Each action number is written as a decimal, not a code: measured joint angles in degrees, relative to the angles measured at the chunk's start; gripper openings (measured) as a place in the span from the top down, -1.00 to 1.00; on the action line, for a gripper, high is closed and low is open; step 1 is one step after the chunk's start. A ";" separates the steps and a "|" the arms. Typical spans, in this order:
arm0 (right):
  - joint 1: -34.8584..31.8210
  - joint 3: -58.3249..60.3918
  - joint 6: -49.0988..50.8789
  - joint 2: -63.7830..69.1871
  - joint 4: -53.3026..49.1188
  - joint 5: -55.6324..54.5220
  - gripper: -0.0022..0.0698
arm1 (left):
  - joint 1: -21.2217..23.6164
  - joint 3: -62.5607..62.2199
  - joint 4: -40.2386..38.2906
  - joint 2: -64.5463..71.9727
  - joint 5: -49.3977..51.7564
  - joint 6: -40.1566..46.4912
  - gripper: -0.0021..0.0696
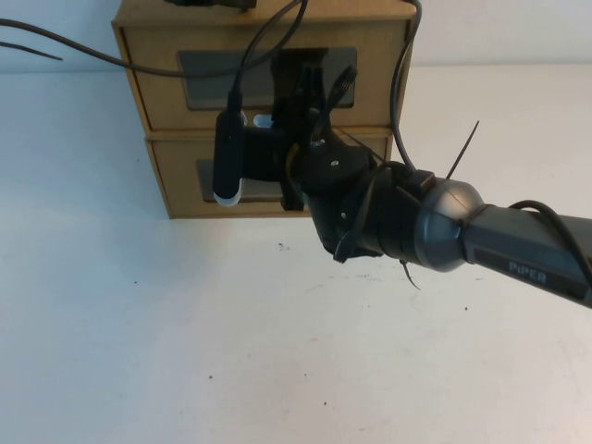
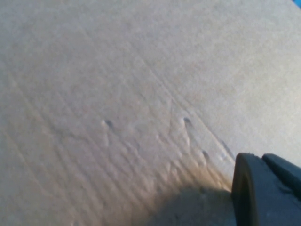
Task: Open the shoe box
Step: 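Pull the top drawer of the cardboard box fully open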
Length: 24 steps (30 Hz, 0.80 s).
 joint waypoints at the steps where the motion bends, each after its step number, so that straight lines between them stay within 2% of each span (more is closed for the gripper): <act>1: 0.00 0.00 0.00 0.00 0.25 0.00 0.35 | 0.00 0.00 0.00 0.00 0.00 0.00 0.96; 10: 0.00 -0.19 -0.20 0.10 1.56 -0.35 0.70 | 0.00 0.00 0.00 0.00 0.00 0.00 0.96; 24: 0.02 -0.33 -0.20 0.97 0.67 -1.82 0.75 | 0.00 0.00 0.00 0.00 0.09 0.00 0.96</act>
